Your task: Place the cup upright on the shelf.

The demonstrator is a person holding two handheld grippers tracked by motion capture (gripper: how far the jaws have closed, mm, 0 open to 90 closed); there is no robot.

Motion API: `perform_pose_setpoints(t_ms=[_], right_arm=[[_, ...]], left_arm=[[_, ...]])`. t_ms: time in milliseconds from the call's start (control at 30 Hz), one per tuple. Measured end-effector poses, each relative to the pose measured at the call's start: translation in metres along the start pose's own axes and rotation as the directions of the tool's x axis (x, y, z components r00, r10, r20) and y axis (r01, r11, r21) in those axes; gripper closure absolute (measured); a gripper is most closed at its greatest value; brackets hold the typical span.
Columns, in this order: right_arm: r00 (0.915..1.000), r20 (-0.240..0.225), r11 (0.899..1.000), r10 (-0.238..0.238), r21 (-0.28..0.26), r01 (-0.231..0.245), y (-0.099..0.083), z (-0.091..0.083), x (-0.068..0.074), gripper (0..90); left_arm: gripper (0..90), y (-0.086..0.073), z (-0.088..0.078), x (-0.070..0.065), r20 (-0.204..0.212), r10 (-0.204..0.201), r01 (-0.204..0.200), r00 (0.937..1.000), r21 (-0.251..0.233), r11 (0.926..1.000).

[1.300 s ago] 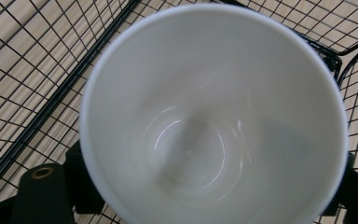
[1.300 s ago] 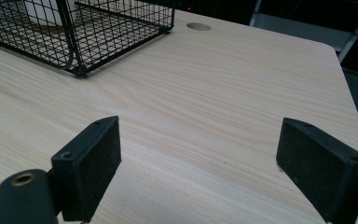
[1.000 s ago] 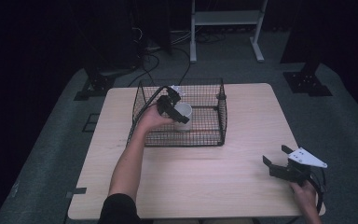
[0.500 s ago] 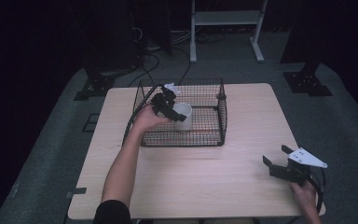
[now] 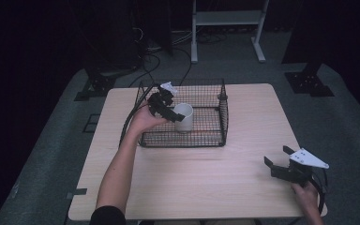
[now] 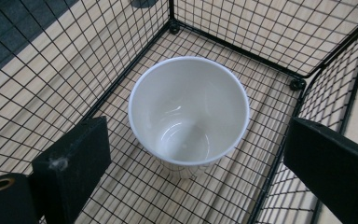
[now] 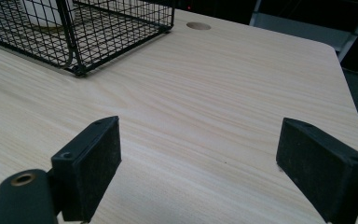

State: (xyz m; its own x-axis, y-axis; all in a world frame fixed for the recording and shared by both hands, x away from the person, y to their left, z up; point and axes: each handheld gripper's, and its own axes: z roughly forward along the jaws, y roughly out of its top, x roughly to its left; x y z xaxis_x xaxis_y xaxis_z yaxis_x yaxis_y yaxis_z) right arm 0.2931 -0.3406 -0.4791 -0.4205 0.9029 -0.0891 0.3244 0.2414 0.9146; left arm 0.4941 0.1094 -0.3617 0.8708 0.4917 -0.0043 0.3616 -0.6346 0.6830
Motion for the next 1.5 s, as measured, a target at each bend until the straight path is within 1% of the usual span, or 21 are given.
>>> perform_pose_setpoints(t_ms=[200, 267, 367, 500, 567, 633, 667, 733, 800, 900, 1067, 1200, 1300, 1500], right_arm=[[1.0, -0.002, 1.0, 0.001, 0.001, -0.001, 0.0, 0.0, 0.0, 13.1], [1.0, -0.001, 1.0, 0.003, 0.002, -0.003, 0.0, 0.0, 0.0, 13.1], [1.0, -0.001, 1.0, 0.003, 0.002, -0.003, 0.0, 0.0, 0.0, 13.1], [1.0, -0.001, 1.0, 0.004, 0.002, -0.004, 0.0, 0.0, 0.0, 13.1], [1.0, -0.001, 1.0, 0.004, 0.003, -0.004, 0.0, 0.0, 0.0, 13.1], [1.0, -0.002, 1.0, 0.003, 0.003, -0.003, 0.0, 0.0, 0.0, 13.1], [1.0, -0.002, 1.0, 0.002, 0.003, -0.002, 0.0, 0.0, 0.0, 13.1], [1.0, -0.003, 1.0, 0.002, 0.003, -0.002, 0.0, 0.0, 0.0, 13.1], [1.0, -0.003, 1.0, 0.003, 0.003, -0.003, 0.0, 0.0, 0.0, 13.1], [1.0, -0.003, 1.0, 0.002, 0.003, -0.002, 0.0, 0.0, 0.0, 13.1], [1.0, -0.003, 1.0, 0.001, 0.003, -0.001, 0.0, 0.0, 0.0, 13.1], [1.0, -0.003, 1.0, 0.001, 0.003, -0.001, 0.0, 0.0, 0.0, 13.1], [1.0, -0.003, 1.0, -0.001, 0.003, 0.001, 0.0, 0.0, 0.0, 13.1], [1.0, -0.002, 1.0, 0.003, 0.002, -0.003, 0.0, 0.0, 0.0, 13.1]], left_arm=[[6.6, -0.001, -0.011, -0.005, -0.02, 0.014, -0.014, 0.9997, -0.01, 0.9998], [6.6, -0.001, -0.013, -0.006, -0.016, 0.009, -0.01, 0.9998, -0.013, 0.9999], [6.6, -0.002, -0.016, -0.009, -0.022, 0.015, -0.016, 0.9996, -0.016, 0.9997], [6.6, -0.004, -0.02, -0.014, -0.025, 0.021, -0.021, 0.9995, -0.008, 0.9997], [6.6, -0.005, -0.023, -0.018, -0.04, 0.029, -0.029, 0.9988, -0.02, 0.9994], [6.6, -0.006, -0.026, -0.02, -0.039, 0.024, -0.025, 0.9989, -0.023, 0.9994], [6.6, -0.006, -0.028, -0.022, -0.044, 0.028, -0.03, 0.9986, -0.025, 0.9993], [6.6, -0.007, -0.031, -0.025, -0.047, 0.027, -0.028, 0.9985, -0.039, 0.9988], [6.6, -0.008, -0.034, -0.029, -0.055, 0.037, -0.04, 0.9978, -0.043, 0.9983], [6.7, -0.01, -0.039, -0.035, -0.065, 0.039, -0.043, 0.9971, -0.057, 0.9975], [6.7, -0.018, -0.048, -0.043, -0.071, 0.041, -0.047, 0.9966, -0.08, 0.9957], [6.7, -0.025, -0.056, -0.051, -0.081, 0.042, -0.051, 0.9958, -0.109, 0.9927], [6.7, -0.03, -0.062, -0.055, -0.078, 0.037, -0.047, 0.9962, -0.131, 0.9903], [6.7, -0.04, -0.071, -0.067, -0.09, 0.044, -0.058, 0.995, -0.156, 0.9861]])
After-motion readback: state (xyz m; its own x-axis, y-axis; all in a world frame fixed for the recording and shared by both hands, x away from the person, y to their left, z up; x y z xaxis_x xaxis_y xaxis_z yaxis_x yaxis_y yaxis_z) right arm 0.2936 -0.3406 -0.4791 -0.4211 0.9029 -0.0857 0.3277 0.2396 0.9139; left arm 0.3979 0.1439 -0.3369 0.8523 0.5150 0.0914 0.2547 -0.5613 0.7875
